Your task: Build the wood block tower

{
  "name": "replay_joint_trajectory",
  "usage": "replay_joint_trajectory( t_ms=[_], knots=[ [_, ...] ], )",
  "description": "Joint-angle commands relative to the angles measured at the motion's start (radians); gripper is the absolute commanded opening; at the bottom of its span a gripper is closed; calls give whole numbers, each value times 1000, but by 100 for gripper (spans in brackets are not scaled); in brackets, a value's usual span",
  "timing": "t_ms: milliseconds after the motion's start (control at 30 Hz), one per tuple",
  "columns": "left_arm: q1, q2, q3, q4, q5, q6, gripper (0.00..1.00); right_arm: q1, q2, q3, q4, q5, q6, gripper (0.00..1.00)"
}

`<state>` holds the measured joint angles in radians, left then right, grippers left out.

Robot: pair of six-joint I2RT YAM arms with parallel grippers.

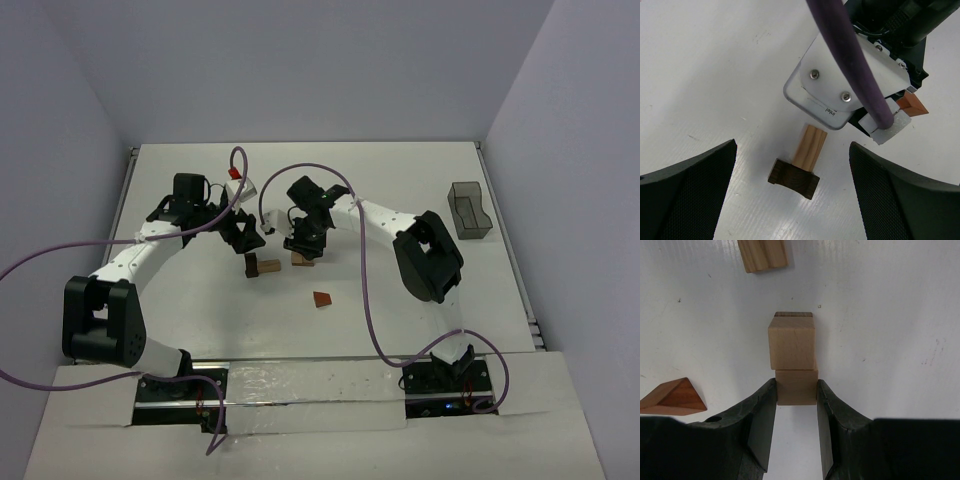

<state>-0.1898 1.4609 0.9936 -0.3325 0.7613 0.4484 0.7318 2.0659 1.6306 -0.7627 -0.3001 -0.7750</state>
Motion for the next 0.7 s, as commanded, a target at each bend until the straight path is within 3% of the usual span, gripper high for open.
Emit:
replay_joint_trajectory(
  t_ms=[0,133,267,333,533,667],
  knots=[
    [3,3,34,21,3,0,99,9,-10,14,-10,9,-3,22],
    [3,3,36,19,3,0,99,11,-13,10,-15,9,-1,23],
    [3,1,34,20,2,0,99,11,-13,6,-15,7,0,32],
    [3,-1,33,20,1,0,99,11,-13,2,-13,6,5,46],
    [3,4,34,20,0,1,99,12,-12,-7,-10,13,10,65],
    [4,8,32,28,-2,-5,99,11,-13,-10,-10,14,17,87]
  ],
)
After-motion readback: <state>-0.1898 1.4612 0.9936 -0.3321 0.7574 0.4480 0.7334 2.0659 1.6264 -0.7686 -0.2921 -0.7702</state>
